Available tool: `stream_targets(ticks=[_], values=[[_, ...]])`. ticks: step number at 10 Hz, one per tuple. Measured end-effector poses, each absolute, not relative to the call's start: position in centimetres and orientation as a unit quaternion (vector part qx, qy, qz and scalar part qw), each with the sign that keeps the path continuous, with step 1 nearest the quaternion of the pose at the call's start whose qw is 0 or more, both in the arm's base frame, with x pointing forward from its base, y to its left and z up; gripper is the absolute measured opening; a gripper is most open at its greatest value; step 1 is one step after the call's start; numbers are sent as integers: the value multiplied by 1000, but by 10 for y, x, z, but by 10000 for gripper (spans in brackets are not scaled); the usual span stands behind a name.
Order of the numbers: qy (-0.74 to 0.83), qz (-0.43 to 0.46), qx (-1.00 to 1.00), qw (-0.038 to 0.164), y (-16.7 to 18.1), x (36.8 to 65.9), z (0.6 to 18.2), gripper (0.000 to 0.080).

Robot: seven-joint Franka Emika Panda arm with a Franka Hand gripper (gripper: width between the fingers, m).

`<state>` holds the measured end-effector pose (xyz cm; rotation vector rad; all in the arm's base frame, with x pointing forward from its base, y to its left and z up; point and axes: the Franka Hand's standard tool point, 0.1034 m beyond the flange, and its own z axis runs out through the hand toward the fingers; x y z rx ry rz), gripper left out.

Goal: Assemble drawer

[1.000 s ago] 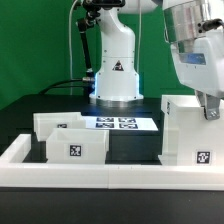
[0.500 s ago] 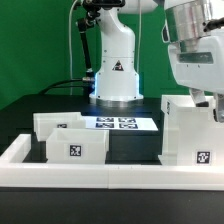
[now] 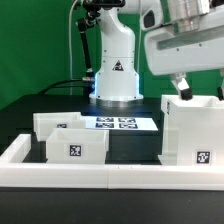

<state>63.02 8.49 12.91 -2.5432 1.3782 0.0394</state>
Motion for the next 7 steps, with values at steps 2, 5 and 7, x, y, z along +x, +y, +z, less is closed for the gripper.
stream_targets(ticks=[2, 5, 7], values=[[470, 10, -873, 125, 86, 630, 127, 649], [339, 5, -933, 121, 77, 626, 131, 649], [267, 1, -956, 122, 77, 623, 138, 649]])
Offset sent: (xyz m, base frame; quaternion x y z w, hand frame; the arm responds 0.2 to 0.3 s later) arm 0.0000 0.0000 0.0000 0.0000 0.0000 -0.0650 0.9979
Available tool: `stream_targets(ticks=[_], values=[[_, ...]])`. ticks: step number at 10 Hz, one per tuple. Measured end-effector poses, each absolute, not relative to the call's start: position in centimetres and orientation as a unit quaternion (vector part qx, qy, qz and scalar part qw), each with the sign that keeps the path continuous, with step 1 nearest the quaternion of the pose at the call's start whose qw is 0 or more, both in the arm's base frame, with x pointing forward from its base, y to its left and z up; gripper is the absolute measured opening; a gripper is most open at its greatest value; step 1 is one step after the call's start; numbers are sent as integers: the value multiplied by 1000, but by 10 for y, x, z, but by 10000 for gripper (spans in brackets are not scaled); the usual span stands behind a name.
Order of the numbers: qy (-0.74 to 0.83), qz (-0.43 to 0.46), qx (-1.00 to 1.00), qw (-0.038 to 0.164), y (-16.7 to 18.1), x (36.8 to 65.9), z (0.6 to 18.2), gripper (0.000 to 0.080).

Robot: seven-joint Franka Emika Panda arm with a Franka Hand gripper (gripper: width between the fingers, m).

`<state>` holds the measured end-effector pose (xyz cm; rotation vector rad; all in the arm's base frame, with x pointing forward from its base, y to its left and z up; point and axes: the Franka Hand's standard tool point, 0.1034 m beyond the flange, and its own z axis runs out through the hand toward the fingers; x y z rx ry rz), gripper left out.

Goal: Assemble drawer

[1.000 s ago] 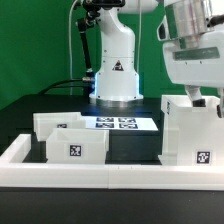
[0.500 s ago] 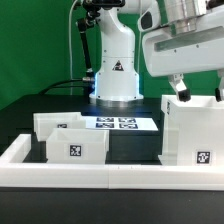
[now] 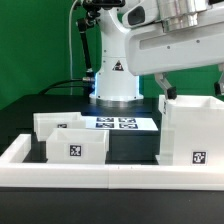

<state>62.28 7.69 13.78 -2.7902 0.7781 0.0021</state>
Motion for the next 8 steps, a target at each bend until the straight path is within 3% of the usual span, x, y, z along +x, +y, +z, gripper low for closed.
stream_targets(ticks=[3, 8], values=[[244, -10, -962, 124, 75, 623, 149, 649], [120, -26, -986, 116, 54, 616, 140, 649]])
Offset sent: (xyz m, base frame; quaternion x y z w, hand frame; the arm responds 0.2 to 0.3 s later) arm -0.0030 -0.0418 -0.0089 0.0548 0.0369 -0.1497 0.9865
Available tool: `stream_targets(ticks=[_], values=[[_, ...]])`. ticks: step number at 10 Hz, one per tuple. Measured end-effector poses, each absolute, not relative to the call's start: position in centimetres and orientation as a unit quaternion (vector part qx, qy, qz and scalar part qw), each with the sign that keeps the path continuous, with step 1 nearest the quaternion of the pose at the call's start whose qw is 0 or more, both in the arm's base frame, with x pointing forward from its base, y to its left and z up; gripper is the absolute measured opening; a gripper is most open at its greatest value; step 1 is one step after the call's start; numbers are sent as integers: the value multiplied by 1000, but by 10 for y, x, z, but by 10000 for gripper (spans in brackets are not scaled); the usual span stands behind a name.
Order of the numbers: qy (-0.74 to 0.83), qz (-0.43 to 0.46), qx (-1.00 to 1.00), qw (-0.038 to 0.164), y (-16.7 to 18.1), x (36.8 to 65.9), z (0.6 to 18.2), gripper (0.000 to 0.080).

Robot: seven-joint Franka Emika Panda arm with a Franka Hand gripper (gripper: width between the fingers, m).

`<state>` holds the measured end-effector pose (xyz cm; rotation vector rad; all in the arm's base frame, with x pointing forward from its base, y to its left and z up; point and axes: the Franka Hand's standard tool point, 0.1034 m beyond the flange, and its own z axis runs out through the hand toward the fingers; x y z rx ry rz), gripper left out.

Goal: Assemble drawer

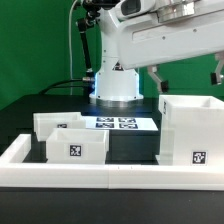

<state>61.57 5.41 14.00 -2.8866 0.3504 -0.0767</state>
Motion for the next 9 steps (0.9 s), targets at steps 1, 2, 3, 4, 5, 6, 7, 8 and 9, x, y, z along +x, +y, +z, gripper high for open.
stream_targets(ticks=[1, 2, 3, 4, 5, 6, 7, 8, 9], values=[[36, -33, -993, 111, 41, 607, 139, 649], [-12, -37, -994, 107, 24, 596, 136, 649], [-3, -35, -994, 103, 9, 586, 133, 649], [-12, -36, -994, 102, -7, 578, 128, 649], [-16, -36, -994, 104, -24, 572, 122, 649], [-13, -35, -994, 104, -35, 572, 119, 649], [-10, -34, -994, 104, -33, 572, 118, 649], [-11, -33, -994, 104, -32, 572, 118, 649], [-10, -33, -994, 104, -33, 571, 117, 649]])
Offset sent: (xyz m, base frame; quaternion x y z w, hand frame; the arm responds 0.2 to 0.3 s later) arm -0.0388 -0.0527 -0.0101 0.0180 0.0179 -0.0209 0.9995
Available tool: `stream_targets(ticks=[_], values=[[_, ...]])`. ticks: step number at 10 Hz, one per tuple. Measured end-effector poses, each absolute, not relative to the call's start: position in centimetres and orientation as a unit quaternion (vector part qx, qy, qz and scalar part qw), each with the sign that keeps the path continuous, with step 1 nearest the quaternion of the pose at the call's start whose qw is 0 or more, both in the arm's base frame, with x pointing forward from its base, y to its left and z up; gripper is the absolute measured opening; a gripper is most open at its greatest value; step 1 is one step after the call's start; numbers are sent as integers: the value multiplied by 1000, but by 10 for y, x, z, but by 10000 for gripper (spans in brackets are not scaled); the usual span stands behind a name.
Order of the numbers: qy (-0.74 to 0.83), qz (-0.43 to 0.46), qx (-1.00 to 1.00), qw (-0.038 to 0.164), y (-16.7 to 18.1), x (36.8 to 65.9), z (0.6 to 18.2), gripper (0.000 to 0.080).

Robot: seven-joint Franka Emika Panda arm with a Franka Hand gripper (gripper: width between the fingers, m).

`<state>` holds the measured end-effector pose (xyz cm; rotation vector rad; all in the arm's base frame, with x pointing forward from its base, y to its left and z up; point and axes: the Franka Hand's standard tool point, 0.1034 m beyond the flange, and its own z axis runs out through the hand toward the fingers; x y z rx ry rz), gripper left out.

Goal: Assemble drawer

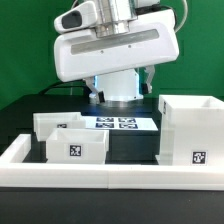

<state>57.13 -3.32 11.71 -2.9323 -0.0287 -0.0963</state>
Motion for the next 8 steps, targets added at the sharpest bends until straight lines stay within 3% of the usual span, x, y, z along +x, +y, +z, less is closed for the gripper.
stream_targets(ticks=[2, 4, 8], values=[[-18, -23, -995, 97, -43, 562, 108, 649], [-43, -15, -997, 59, -59, 550, 98, 649], [-31, -29, -998, 45, -74, 533, 64, 649]])
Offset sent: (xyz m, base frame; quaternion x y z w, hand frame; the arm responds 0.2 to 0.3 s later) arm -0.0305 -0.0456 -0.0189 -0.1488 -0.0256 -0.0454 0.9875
